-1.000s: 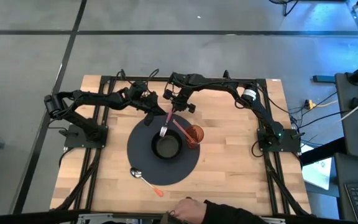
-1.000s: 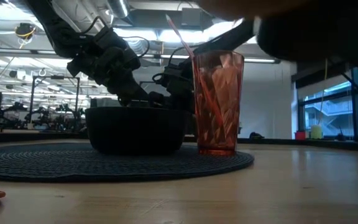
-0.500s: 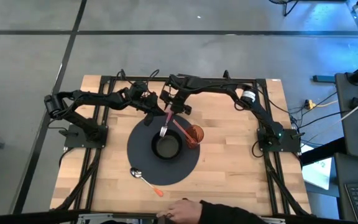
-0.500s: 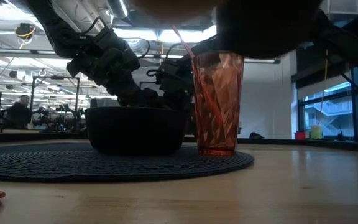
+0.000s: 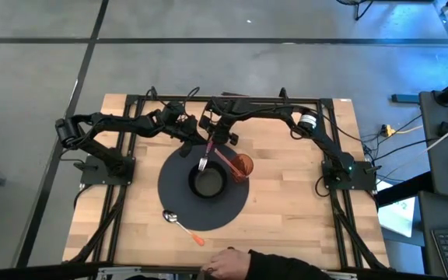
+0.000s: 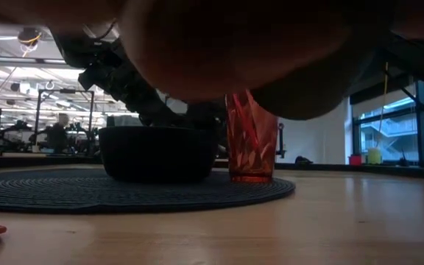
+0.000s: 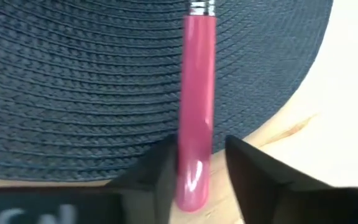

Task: Pick & Place Utensil
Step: Put the pink fork into the black bowl

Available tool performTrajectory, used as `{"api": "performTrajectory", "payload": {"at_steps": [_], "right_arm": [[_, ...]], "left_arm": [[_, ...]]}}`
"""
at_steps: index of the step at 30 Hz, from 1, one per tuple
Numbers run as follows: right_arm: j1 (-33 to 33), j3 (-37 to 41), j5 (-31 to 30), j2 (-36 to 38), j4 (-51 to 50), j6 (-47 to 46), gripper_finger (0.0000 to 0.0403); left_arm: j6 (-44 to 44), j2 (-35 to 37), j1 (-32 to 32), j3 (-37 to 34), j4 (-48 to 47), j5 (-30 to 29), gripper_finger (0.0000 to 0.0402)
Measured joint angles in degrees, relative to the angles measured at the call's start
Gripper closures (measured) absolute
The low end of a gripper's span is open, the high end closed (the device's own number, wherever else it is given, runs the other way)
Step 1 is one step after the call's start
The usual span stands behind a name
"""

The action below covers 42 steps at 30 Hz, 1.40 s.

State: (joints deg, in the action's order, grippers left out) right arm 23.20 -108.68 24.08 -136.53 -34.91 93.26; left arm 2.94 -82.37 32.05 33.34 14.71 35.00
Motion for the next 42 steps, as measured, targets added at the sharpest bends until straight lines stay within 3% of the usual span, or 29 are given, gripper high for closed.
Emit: {"api": "performTrajectory", "payload": {"at_steps": [6, 36, 42], "right_arm": [[-0.20, -0.07, -0.15, -0.04, 0.74, 0.50, 0.0377], [-0.26, 0.35, -1.79, 2.05, 0.93, -4.14, 0.0376], [-0.26, 0.33, -1.93, 2.68, 1.35, -4.53, 0.0376]], "left_arm": [[-0.07, 0.00, -0.09, 0.00, -0.38, 0.00, 0.0398], [-0.48, 0.05, -0.09, 0.00, -1.25, 0.08, 0.0398], [0.79, 4.33, -0.09, 0.00, -1.30, -0.44, 0.0398]]}}
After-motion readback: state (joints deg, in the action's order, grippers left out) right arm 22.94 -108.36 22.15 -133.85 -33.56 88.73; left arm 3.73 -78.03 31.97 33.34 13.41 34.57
